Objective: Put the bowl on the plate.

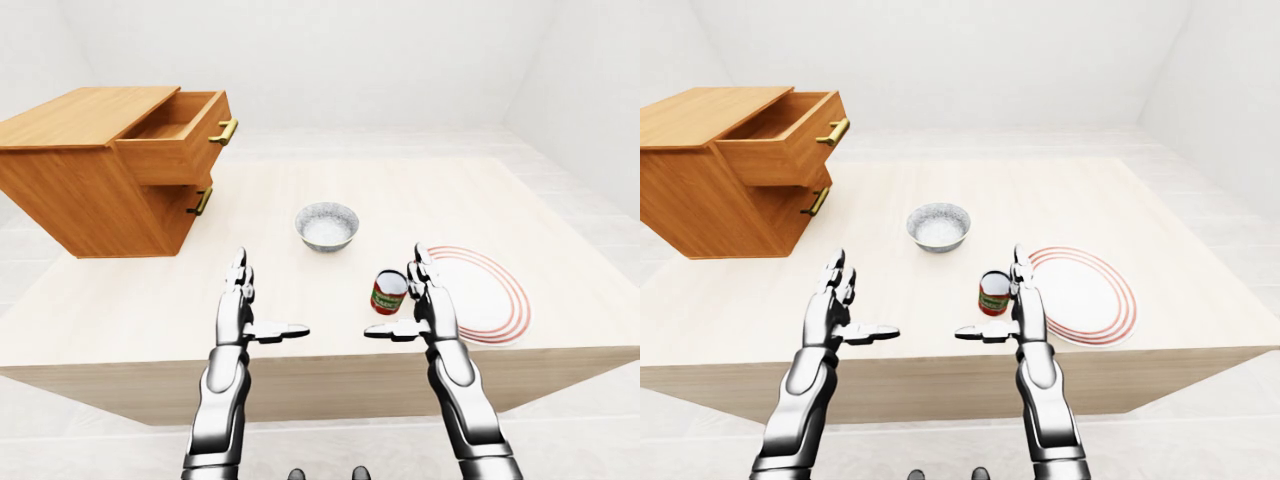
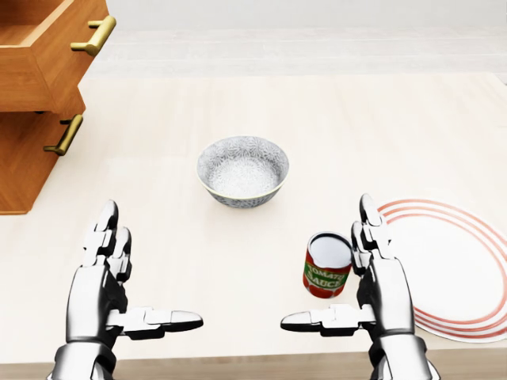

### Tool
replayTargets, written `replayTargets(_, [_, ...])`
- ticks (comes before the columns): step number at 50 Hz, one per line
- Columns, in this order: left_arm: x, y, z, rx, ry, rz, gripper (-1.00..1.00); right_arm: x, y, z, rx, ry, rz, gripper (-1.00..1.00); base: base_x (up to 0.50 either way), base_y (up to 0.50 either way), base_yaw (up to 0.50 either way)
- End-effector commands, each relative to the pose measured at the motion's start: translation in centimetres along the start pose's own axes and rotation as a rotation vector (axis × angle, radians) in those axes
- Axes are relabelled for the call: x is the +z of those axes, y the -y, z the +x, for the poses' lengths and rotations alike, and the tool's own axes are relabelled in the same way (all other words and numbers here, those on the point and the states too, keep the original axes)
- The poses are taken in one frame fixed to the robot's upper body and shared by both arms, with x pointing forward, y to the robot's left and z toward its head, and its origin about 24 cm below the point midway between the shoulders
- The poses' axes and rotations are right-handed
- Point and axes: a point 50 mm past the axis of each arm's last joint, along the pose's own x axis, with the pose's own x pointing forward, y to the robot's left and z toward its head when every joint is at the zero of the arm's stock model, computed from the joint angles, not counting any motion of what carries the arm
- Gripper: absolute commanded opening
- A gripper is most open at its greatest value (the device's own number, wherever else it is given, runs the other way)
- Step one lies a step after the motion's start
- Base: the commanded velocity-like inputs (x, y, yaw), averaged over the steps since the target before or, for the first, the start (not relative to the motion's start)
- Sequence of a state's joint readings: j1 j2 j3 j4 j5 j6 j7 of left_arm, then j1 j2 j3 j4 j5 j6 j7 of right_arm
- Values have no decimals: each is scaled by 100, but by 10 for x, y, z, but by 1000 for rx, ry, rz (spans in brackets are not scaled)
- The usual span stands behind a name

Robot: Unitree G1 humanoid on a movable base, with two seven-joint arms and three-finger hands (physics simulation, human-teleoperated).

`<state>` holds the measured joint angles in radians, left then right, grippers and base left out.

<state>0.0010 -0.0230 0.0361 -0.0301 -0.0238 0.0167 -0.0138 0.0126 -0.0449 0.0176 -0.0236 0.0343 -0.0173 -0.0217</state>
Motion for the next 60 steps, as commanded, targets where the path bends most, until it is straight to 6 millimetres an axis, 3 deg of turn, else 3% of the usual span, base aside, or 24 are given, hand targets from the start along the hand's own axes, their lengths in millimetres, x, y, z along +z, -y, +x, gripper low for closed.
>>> replayTargets(1, [-1,-7,-3,-21,-1,51,100,-3,6,2,10,-23,9,100,0,0,0])
replayTargets(20, [5,-11,-6,-1,25,74,100,10,9,-2,4,-3,3,100,0,0,0])
replayTargets(24, [14,-12,-12,-1,42,74,100,18,10,-7,3,15,6,100,0,0,0])
replayTargets(28, [29,-16,-11,24,78,82,100,47,9,-24,18,140,3,100,0,0,0])
replayTargets(35, [50,-20,-22,61,164,179,100,76,8,-42,39,262,5,100,0,0,0])
replayTargets(40, [61,-19,-31,30,209,176,100,81,5,-51,44,278,-9,100,0,0,0])
replayTargets(52, [74,-21,-40,-6,261,148,100,82,12,-48,23,288,3,100,0,0,0])
replayTargets(60, [78,-22,-44,-8,280,139,100,85,15,-49,16,302,7,100,0,-43,0])
